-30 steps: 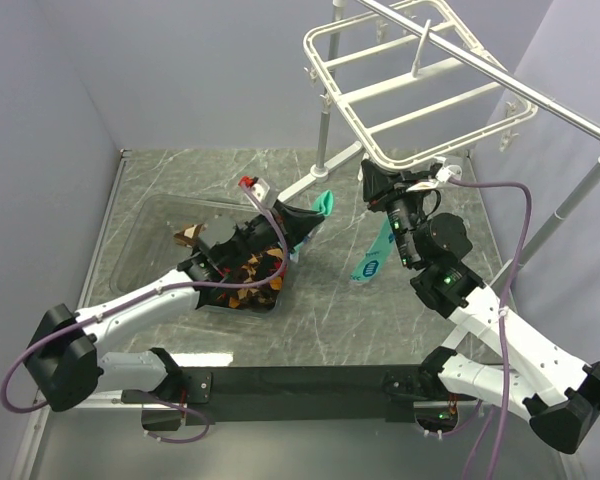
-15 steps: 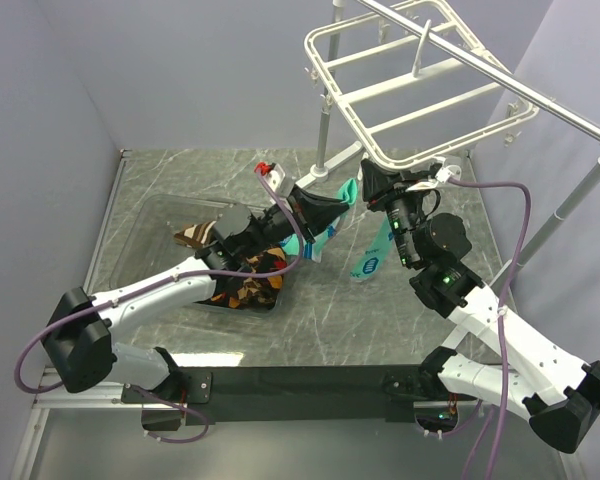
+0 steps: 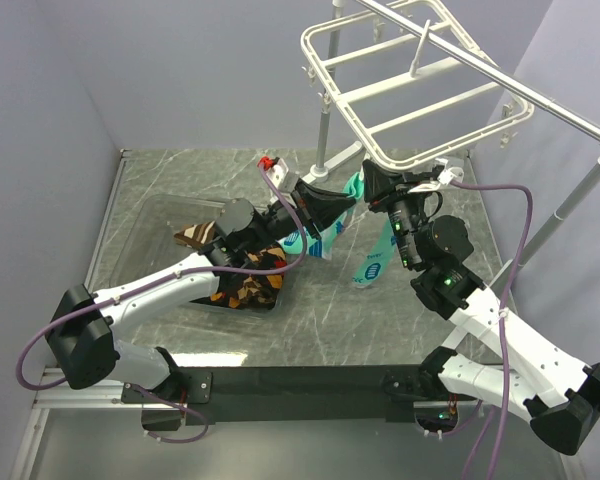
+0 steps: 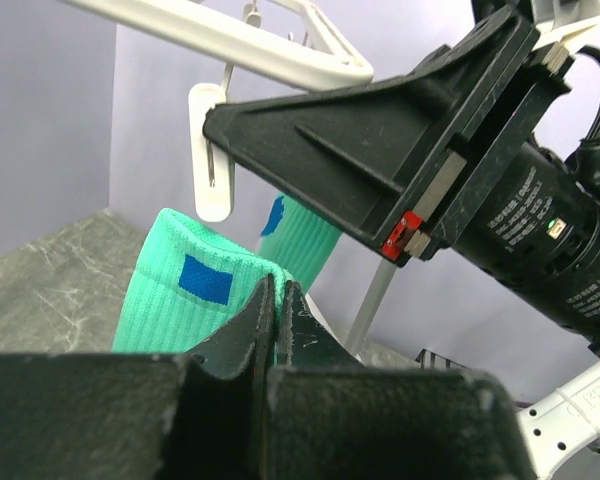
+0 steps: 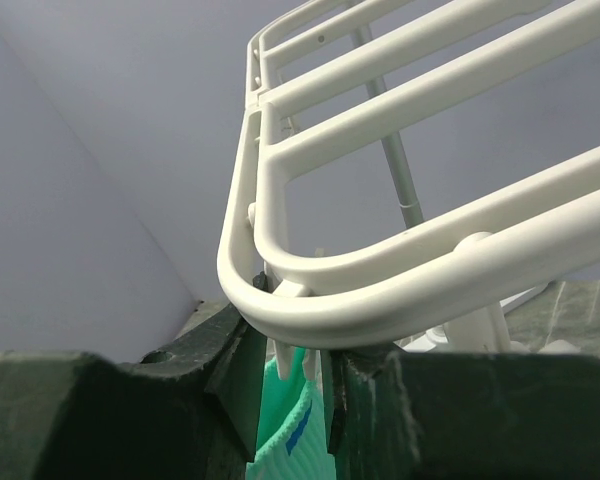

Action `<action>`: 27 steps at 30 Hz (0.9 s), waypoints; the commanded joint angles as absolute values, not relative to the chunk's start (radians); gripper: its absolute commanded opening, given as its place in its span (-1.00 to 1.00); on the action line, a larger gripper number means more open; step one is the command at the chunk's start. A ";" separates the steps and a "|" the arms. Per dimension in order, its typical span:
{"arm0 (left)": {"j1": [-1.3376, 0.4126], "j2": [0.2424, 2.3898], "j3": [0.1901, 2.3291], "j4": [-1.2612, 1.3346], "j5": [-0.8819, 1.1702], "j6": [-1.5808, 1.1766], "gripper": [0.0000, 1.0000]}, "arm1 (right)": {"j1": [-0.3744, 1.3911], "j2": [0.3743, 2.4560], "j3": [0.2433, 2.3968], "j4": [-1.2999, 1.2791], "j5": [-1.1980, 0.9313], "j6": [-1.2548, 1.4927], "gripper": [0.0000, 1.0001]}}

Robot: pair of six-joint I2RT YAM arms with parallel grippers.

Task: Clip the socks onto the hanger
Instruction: Clamp the sock onto the hanger.

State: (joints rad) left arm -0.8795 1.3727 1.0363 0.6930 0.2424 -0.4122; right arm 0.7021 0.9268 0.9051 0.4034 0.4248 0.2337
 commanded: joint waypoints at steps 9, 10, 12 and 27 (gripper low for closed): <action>-0.887 1.378 1.103 0.749 0.261 -0.393 -0.99 | 0.693 0.908 0.900 0.443 0.428 0.221 -1.00; -0.887 1.378 1.103 0.752 0.261 -0.393 -0.99 | 0.693 0.910 0.900 0.442 0.426 0.219 -1.00; -0.887 1.373 1.103 0.756 0.258 -0.391 -0.99 | 0.693 0.908 0.899 0.443 0.428 0.218 -1.00; -0.887 1.390 1.137 0.775 0.276 -0.396 -0.99 | 0.693 0.899 0.900 0.437 0.420 0.225 -1.00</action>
